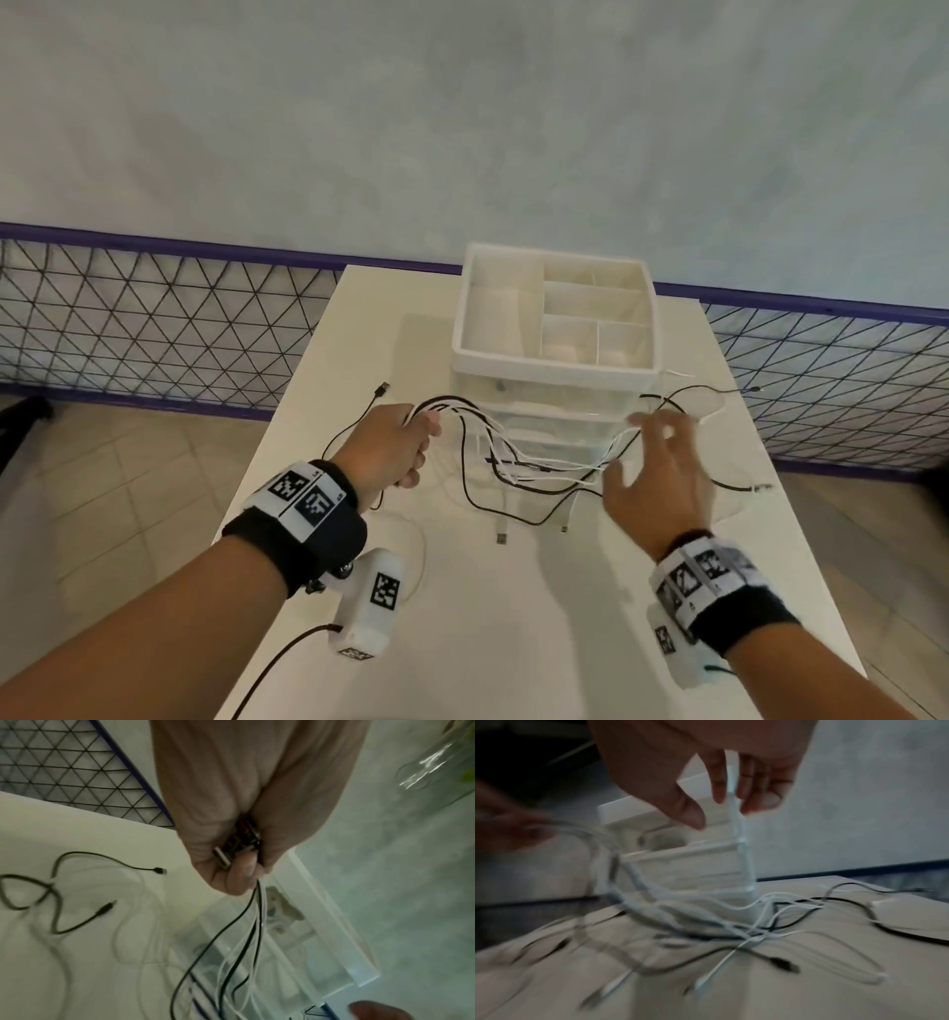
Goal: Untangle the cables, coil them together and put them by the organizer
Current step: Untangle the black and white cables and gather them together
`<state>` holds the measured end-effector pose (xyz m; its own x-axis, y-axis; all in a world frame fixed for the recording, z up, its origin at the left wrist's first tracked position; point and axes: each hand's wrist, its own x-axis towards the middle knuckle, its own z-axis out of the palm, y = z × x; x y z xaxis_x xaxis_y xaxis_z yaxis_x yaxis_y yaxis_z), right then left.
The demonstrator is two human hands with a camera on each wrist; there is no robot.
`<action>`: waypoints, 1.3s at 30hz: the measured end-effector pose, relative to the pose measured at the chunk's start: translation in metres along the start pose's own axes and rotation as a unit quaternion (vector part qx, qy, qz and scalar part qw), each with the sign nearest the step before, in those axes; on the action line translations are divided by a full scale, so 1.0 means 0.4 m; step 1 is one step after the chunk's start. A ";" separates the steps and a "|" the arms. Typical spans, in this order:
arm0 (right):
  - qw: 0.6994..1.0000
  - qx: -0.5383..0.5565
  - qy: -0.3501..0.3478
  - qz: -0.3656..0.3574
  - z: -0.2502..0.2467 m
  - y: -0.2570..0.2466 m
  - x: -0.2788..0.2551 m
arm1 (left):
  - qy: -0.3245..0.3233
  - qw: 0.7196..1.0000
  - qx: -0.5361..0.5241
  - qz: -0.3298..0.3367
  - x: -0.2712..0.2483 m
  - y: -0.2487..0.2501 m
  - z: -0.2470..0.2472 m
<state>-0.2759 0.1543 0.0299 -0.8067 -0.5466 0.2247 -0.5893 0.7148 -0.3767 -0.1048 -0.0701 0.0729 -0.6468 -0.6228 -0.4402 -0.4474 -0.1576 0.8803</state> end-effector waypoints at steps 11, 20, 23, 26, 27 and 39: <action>0.924 -0.088 -0.353 -0.120 0.245 -0.100 -0.089 | -0.094 0.994 0.008 0.063 -0.051 0.130 0.034; 0.936 0.064 -0.264 -0.223 0.179 -0.115 -0.089 | -0.040 0.995 0.082 0.049 -0.026 0.069 -0.024; 0.929 0.244 -0.197 -0.196 0.088 -0.180 -0.049 | -0.083 0.981 0.162 0.070 -0.026 0.057 0.014; 0.930 0.302 -0.126 -0.168 0.020 -0.240 -0.004 | -0.146 0.972 0.170 0.069 -0.034 0.071 0.056; 0.928 0.323 -0.118 -0.141 0.005 -0.249 0.008 | -0.158 0.974 0.148 0.060 -0.036 0.079 0.064; 0.951 0.188 -0.099 0.225 0.062 0.111 0.065 | -0.013 0.995 0.011 0.093 -0.031 0.117 -0.072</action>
<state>-0.3219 0.1609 -0.0030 -0.9274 -0.3198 -0.1942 -0.0987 0.7098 -0.6975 -0.1000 -0.0919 0.1247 -0.7360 -0.6188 -0.2744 -0.3311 -0.0244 0.9433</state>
